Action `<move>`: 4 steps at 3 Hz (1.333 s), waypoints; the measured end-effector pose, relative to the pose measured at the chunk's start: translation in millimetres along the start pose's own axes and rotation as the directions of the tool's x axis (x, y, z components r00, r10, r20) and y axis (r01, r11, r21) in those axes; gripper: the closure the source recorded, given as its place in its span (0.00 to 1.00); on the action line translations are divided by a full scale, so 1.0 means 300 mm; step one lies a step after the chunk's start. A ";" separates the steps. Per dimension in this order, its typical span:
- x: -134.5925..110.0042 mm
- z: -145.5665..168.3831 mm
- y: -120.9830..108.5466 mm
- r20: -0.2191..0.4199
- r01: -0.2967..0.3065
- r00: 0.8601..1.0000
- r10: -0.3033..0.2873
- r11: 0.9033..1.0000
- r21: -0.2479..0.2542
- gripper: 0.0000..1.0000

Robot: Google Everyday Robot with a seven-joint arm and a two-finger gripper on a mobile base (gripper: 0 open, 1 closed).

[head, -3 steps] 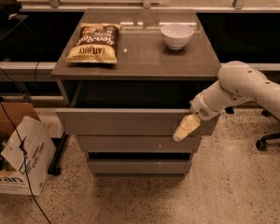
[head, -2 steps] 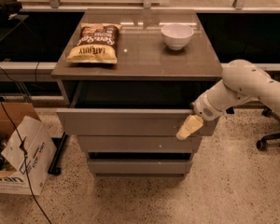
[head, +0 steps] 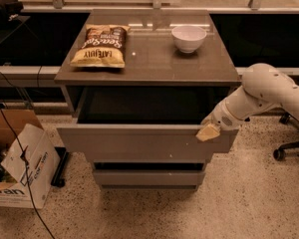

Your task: Open top drawer

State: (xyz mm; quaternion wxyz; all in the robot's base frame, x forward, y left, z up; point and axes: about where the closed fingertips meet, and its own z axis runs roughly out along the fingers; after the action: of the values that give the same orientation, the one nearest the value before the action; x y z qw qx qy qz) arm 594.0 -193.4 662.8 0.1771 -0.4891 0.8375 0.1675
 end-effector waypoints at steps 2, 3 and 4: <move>0.046 -0.036 0.065 -0.037 -0.030 0.999 0.029 0.999 -0.017 0.39; 0.096 -0.038 0.144 -0.061 -0.088 0.995 0.085 0.995 -0.042 0.16; 0.133 -0.017 0.190 -0.087 -0.118 0.990 0.112 0.991 -0.063 0.00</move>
Offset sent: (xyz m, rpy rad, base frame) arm -0.1408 -0.0214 0.0111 -0.0352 0.2378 -0.1579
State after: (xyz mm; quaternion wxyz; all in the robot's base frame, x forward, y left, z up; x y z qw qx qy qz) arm 524.9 -199.5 654.9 0.1153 -0.4524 0.8648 0.1851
